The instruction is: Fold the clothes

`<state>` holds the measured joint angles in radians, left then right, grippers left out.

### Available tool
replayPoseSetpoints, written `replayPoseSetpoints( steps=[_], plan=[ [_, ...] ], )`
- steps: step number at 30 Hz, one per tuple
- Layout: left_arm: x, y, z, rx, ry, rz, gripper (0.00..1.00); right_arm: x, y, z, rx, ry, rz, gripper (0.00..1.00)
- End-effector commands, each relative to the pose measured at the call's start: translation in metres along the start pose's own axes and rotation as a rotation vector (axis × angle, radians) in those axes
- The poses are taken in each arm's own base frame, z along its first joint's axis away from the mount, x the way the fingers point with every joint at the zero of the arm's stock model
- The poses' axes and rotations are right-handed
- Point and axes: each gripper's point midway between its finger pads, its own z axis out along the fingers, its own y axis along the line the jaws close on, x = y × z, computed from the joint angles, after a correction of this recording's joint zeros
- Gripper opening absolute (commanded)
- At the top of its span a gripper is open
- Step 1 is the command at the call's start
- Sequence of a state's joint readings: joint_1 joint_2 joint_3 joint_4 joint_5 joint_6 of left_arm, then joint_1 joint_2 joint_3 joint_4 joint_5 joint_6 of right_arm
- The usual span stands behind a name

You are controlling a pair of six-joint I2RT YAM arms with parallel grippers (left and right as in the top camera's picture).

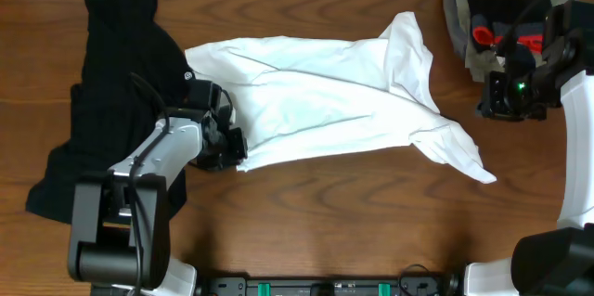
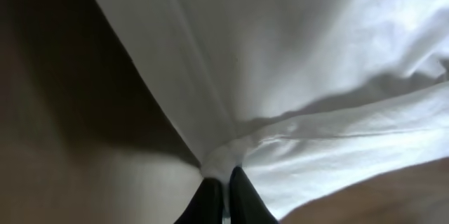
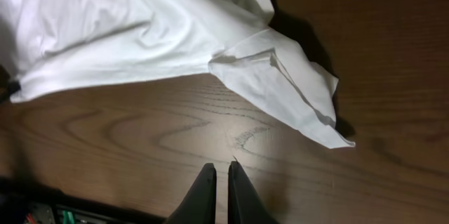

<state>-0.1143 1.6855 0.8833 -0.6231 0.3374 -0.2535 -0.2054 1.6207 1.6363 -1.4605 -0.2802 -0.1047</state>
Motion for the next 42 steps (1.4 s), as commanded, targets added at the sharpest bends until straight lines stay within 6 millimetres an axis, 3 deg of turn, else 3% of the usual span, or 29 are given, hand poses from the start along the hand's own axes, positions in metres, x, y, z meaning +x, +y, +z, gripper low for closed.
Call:
replayPoseSetpoints(
  steps=[1, 8, 13, 19, 23, 32, 35, 36, 38, 39, 42],
  plan=[
    [-0.001, -0.004, -0.026, -0.012, -0.041, -0.003, 0.06, 0.000, 0.005, 0.001, -0.013, -0.001, 0.004, 0.07],
    [0.026, 0.007, -0.074, -0.086, -0.086, -0.004, 0.06, -0.003, 0.004, 0.002, -0.012, -0.008, 0.001, 0.10],
    [0.046, 0.009, -0.097, -0.094, -0.104, -0.001, 0.06, -0.004, 0.004, 0.002, -0.012, -0.012, 0.000, 0.11],
    [0.088, 0.021, -0.102, -0.141, 0.037, -0.035, 0.06, -0.004, 0.004, 0.002, -0.012, -0.012, 0.000, 0.11],
    [0.100, 0.011, -0.102, -0.085, 0.091, -0.070, 0.06, -0.003, 0.004, 0.002, -0.012, -0.011, 0.001, 0.12],
    [0.151, 0.024, -0.113, -0.185, 0.279, -0.320, 0.06, -0.007, 0.004, 0.002, -0.012, -0.027, -0.004, 0.13],
    [0.157, 0.029, -0.114, -0.219, 0.300, -0.318, 0.07, -0.009, 0.004, 0.002, -0.011, -0.035, -0.006, 0.15],
    [0.157, 0.031, -0.114, -0.227, 0.295, -0.316, 0.17, -0.010, 0.004, 0.002, -0.011, -0.037, -0.007, 0.15],
    [0.154, 0.031, -0.113, -0.231, 0.283, -0.312, 0.72, -0.011, 0.004, 0.002, -0.010, -0.041, -0.009, 0.16],
    [0.152, 0.031, -0.112, -0.227, 0.276, -0.311, 0.84, -0.012, 0.005, 0.002, -0.011, -0.043, -0.010, 0.16],
    [0.149, 0.030, -0.111, -0.221, 0.263, -0.311, 0.96, -0.014, 0.008, 0.002, -0.022, -0.053, -0.022, 0.18]
  ],
)
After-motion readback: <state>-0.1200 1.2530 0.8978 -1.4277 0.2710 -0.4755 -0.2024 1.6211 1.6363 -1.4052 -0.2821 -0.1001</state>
